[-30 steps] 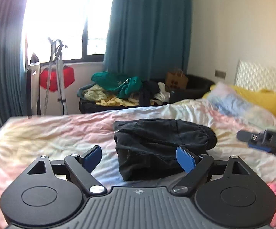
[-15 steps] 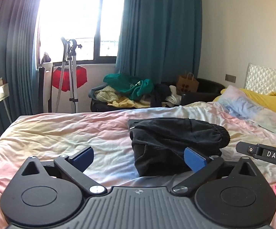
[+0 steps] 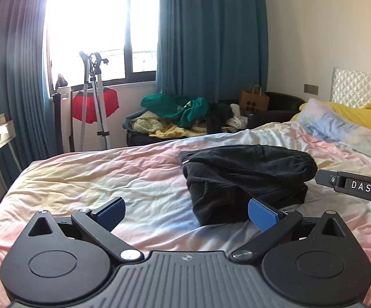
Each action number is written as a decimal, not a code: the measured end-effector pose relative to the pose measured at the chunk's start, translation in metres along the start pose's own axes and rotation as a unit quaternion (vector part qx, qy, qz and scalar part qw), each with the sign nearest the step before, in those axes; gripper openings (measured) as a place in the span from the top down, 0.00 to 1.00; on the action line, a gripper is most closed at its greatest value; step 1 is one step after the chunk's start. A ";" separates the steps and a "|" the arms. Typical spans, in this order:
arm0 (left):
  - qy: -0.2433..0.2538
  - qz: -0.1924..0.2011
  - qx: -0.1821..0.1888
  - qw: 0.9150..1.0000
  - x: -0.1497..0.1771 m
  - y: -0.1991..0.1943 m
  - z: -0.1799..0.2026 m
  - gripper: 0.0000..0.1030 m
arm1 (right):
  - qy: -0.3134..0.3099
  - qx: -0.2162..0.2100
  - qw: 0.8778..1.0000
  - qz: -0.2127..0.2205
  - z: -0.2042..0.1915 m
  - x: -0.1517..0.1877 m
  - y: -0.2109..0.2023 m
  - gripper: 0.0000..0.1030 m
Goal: Fold clothes
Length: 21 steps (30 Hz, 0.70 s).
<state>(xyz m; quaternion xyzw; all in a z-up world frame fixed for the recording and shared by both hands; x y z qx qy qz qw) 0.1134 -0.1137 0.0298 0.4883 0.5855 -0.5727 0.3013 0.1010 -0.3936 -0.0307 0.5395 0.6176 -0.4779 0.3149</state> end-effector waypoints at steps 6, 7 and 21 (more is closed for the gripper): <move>-0.003 0.001 0.000 1.000 -0.002 -0.002 -0.003 0.00 | -0.004 0.002 1.000 -0.008 -0.006 0.004 0.002 0.05; -0.004 0.001 0.000 1.000 -0.002 -0.002 -0.003 0.00 | -0.011 0.004 1.000 -0.005 -0.007 0.004 0.001 0.05; -0.015 -0.007 -0.006 1.000 0.001 0.000 -0.008 0.00 | -0.045 0.021 0.999 -0.015 -0.016 0.011 0.006 0.05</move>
Point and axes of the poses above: each gripper's, at about its wrist camera, not at the fingertips, and y roughly the way its jaws point, z to its right, x to its underside, the point moved 6 cm from there along y, roughly the way its jaws point, and after that the axes turned 15 degrees about -x, right-handed, at the moved point
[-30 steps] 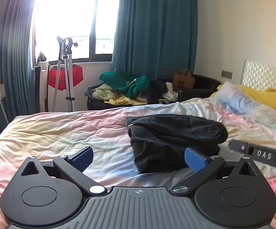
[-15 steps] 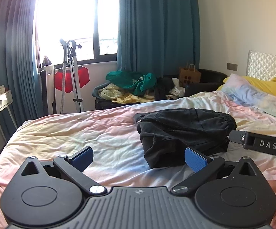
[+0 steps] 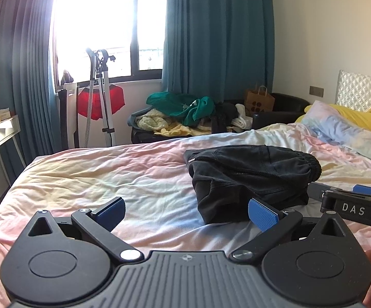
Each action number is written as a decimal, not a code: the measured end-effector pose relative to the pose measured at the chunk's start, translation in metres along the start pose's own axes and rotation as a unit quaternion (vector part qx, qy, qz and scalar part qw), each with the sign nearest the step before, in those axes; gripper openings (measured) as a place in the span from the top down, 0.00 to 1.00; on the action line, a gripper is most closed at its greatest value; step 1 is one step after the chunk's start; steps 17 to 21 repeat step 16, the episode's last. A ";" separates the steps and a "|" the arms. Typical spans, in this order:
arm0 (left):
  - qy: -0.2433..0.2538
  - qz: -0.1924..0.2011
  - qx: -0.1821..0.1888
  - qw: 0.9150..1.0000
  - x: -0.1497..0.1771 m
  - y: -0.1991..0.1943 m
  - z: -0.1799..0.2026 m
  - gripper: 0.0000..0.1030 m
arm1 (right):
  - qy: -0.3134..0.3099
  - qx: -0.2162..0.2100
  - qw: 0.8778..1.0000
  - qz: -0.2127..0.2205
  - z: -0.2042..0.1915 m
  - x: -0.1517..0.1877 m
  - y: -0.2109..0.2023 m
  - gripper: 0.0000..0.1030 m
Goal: Fold clothes
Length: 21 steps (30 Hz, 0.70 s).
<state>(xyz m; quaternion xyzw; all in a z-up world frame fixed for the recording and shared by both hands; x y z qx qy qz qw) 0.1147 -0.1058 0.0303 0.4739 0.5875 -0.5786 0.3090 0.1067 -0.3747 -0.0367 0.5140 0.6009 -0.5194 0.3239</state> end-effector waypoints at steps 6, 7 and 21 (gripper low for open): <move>0.000 -0.002 -0.002 1.000 0.002 0.002 -0.001 0.00 | -0.001 -0.004 1.000 0.001 -0.001 0.000 -0.001 0.05; 0.000 -0.003 -0.003 1.000 0.002 0.002 -0.001 0.00 | 0.000 -0.004 1.000 0.001 -0.001 0.000 0.000 0.05; 0.007 0.000 -0.004 1.000 0.004 0.001 0.003 0.00 | 0.002 -0.007 1.000 0.004 0.001 -0.001 -0.002 0.05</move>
Point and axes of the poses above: each gripper's, at about its wrist camera, not at the fingertips, and y roughly the way its jaws point, z to its right, x to its underside, the point moved 6 cm from there along y, roughly the way its jaws point, and after that the axes turned 15 degrees about -x, right-handed, at the moved point
